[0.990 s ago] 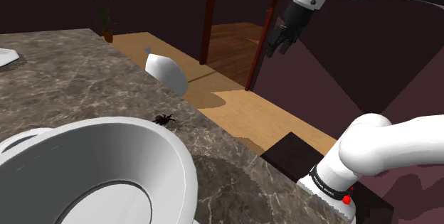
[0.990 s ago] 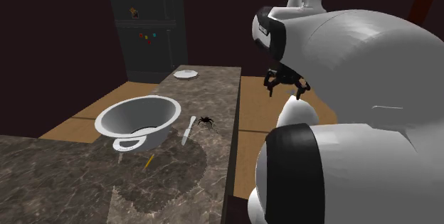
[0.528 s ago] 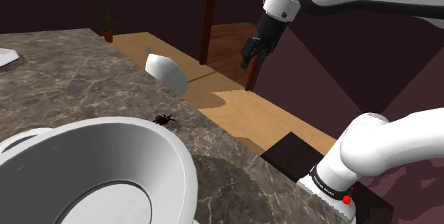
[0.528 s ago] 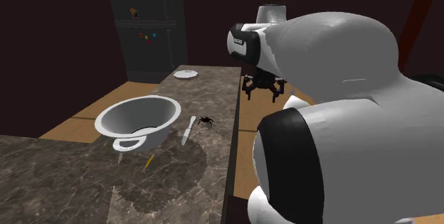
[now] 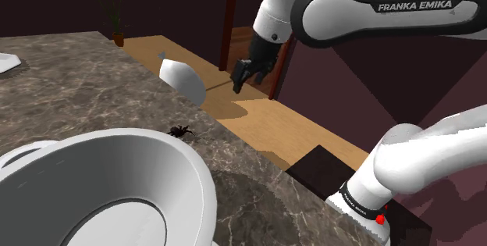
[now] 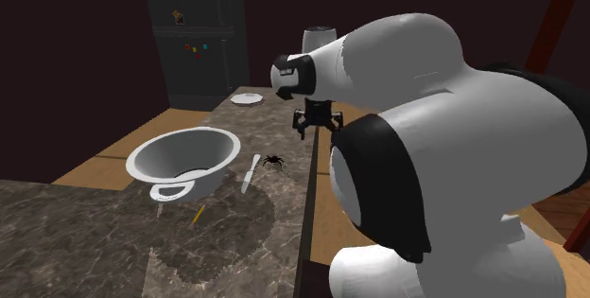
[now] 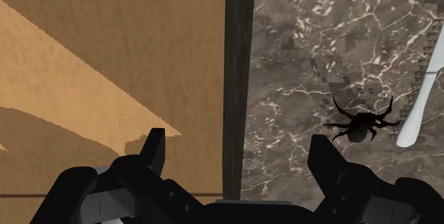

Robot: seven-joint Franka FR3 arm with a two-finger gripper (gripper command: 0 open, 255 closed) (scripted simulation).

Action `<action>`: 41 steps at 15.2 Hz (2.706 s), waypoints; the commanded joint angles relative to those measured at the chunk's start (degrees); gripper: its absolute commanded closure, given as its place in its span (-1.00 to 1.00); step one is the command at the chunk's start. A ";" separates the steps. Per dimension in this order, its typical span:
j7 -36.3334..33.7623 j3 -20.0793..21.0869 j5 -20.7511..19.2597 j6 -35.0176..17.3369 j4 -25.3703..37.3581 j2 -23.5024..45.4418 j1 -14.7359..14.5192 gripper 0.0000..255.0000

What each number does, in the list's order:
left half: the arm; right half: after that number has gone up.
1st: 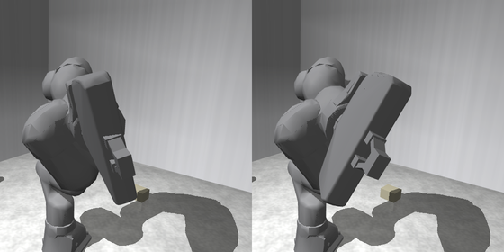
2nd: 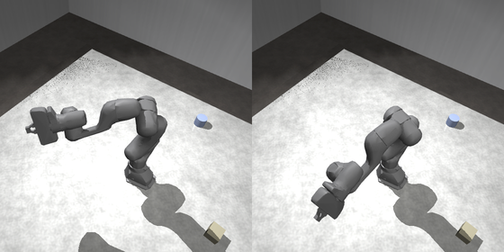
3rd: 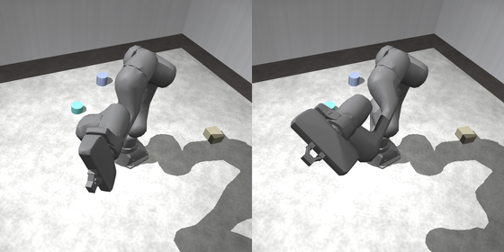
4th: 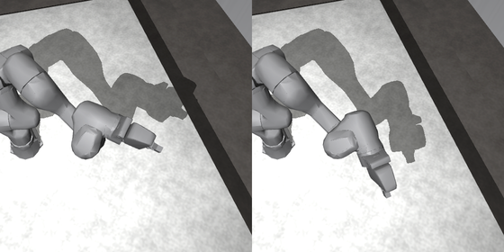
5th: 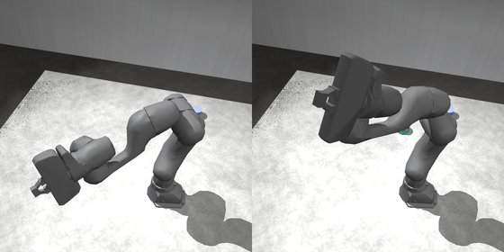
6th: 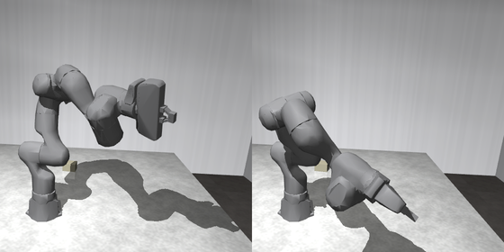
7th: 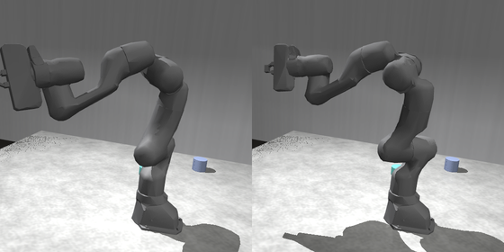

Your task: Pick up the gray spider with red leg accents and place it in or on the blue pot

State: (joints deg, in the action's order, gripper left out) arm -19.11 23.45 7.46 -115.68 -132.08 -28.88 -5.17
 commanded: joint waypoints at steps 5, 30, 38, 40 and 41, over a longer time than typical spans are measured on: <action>-8.56 8.23 -3.65 -6.09 4.49 10.21 0.65 -1.00; -29.31 17.85 -24.83 -14.96 14.08 34.84 0.06 -1.00; -29.30 17.85 -24.82 -14.95 14.07 34.83 0.06 1.00; -29.32 17.85 -24.84 -14.96 14.08 34.85 0.06 1.00; -28.88 17.93 -24.32 -14.33 14.46 34.42 0.14 1.00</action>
State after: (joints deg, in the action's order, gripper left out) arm -48.20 41.35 -17.11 -130.35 -117.84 5.73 -5.07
